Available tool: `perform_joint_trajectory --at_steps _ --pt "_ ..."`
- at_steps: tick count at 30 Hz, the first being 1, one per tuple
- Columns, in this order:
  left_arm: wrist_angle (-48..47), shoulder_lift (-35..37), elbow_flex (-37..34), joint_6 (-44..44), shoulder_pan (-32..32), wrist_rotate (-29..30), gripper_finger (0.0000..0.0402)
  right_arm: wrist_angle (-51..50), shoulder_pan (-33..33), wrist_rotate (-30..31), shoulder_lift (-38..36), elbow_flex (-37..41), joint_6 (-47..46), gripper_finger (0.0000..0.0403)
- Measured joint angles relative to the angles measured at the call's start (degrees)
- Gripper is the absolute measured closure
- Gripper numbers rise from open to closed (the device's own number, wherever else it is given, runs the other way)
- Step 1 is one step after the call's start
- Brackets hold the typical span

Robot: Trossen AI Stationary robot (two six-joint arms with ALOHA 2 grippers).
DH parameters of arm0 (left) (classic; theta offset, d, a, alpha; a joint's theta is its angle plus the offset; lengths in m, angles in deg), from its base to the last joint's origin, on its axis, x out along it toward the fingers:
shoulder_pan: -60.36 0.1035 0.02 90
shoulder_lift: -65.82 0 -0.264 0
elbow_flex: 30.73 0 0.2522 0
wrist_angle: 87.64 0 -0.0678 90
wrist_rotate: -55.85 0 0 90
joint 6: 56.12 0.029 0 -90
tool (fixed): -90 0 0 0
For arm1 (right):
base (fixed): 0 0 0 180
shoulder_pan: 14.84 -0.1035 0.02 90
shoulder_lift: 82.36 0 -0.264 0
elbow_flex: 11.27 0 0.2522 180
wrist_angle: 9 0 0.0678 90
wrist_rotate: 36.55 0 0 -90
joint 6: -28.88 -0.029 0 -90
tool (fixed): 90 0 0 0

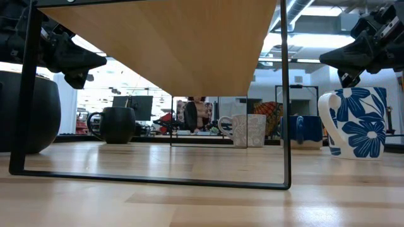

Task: Place coffee mugs

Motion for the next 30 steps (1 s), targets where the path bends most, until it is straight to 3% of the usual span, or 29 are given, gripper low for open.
perform_joint_trajectory --at_steps 21,25,30 --pt "0.1 0.0 0.0 1.3 0.0 0.3 0.0401 2.0 0.1 1.0 0.0 0.2 -0.2 0.0363" --pt "0.2 0.0 0.0 -1.3 0.0 0.7 0.0401 21.0 0.1 6.7 0.1 0.2 -9.8 0.0363" --pt "0.2 0.0 0.0 -0.9 0.0 0.7 0.0402 47.4 0.2 22.3 0.2 0.1 -13.4 0.0363"
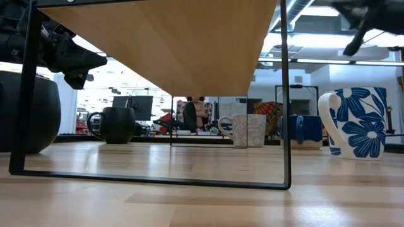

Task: Place coffee mugs
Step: Put the gray mug on the shelf

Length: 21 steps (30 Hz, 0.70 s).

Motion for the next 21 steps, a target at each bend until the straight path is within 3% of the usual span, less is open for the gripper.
perform_joint_trajectory --at_steps 4,10,12,17,21 --pt "0.0 0.0 0.0 0.3 0.0 0.0 0.0401 2.7 2.1 4.6 3.8 -3.0 -1.5 0.0363" --pt "0.0 0.0 0.0 0.3 0.0 0.1 0.0401 -17.6 10.9 3.7 25.3 -17.7 -15.4 0.0363" --pt "0.0 0.0 0.0 0.3 0.0 0.3 0.0402 -28.6 16.1 -1.9 32.0 -23.6 -19.1 0.0361" --pt "0.0 0.0 0.0 0.3 0.0 0.6 0.0401 -53.5 33.4 -24.2 48.6 -37.9 -20.0 0.0336" --pt "0.0 0.0 0.0 0.3 0.0 0.6 0.0401 -60.1 46.1 -38.2 61.1 -44.5 -16.6 0.0287"
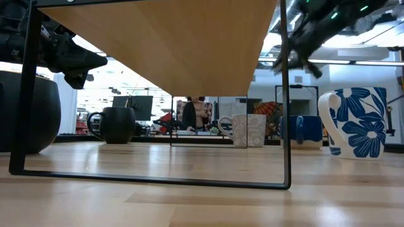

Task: Place coffee mugs
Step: Put the gray mug on the shelf

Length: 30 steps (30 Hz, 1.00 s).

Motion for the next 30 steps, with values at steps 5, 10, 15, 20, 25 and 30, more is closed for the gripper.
perform_joint_trajectory --at_steps 5,10,15,20,25,30 --pt "0.0 0.0 0.0 0.0 0.0 0.0 0.0401 0.0 6.6 -11.2 12.5 -4.5 1.6 0.0207" --pt "0.0 0.0 0.0 0.0 0.0 0.1 0.0401 -3.0 6.8 -10.9 21.2 -9.9 3.7 0.0162" --pt "0.0 0.0 0.0 0.0 0.0 0.1 0.0401 -10.7 5.5 -6.4 27.8 -16.8 9.3 0.0159" --pt "0.0 0.0 0.0 0.0 0.0 0.1 0.0401 -17.5 3.9 -3.4 32.9 -20.9 13.1 0.0159" --pt "0.0 0.0 0.0 -0.3 0.0 0.0 0.0401 -17.9 3.6 -3.2 35.4 -21.2 13.6 0.0159" --pt "0.0 0.0 0.0 -0.3 0.0 0.1 0.0401 -18.1 3.6 -2.9 37.3 -21.2 12.3 0.0181"
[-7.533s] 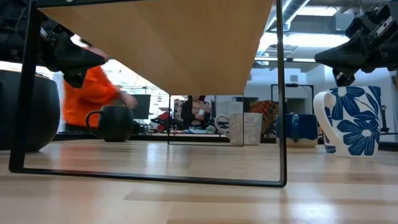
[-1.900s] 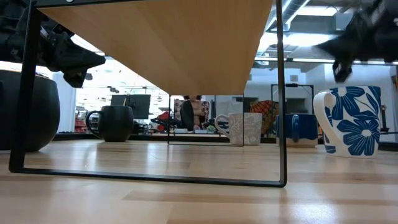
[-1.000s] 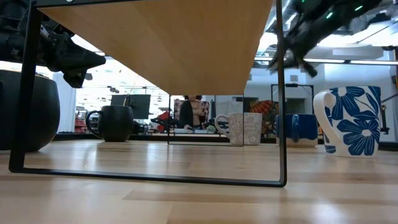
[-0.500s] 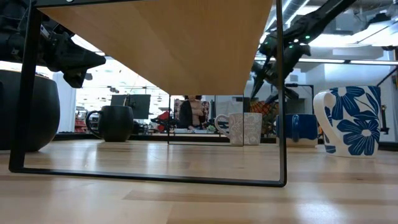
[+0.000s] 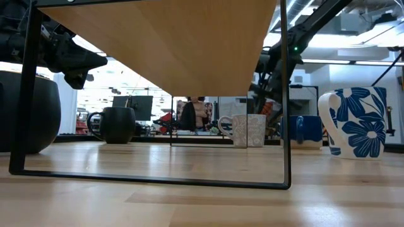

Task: Place coffee mugs
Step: Put the gray mug on the shelf

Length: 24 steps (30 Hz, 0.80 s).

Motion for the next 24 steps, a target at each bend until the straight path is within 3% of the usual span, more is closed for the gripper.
perform_joint_trajectory --at_steps 3,9,18,24 --pt "0.0 0.0 0.0 0.0 0.0 0.0 0.0401 0.3 -0.3 1.0 0.5 0.0 -1.1 0.0230" --pt "0.0 0.0 0.0 -0.1 0.0 0.0 0.0401 0.1 -0.2 2.9 -1.3 0.2 -0.5 0.0369" --pt "0.0 0.0 0.0 -0.1 0.0 0.0 0.0401 -1.8 4.0 1.2 -15.2 -0.5 0.3 0.0368" --pt "0.0 0.0 0.0 -0.1 0.0 0.0 0.0401 -6.0 3.2 -2.0 -25.3 -9.5 4.6 0.0368"
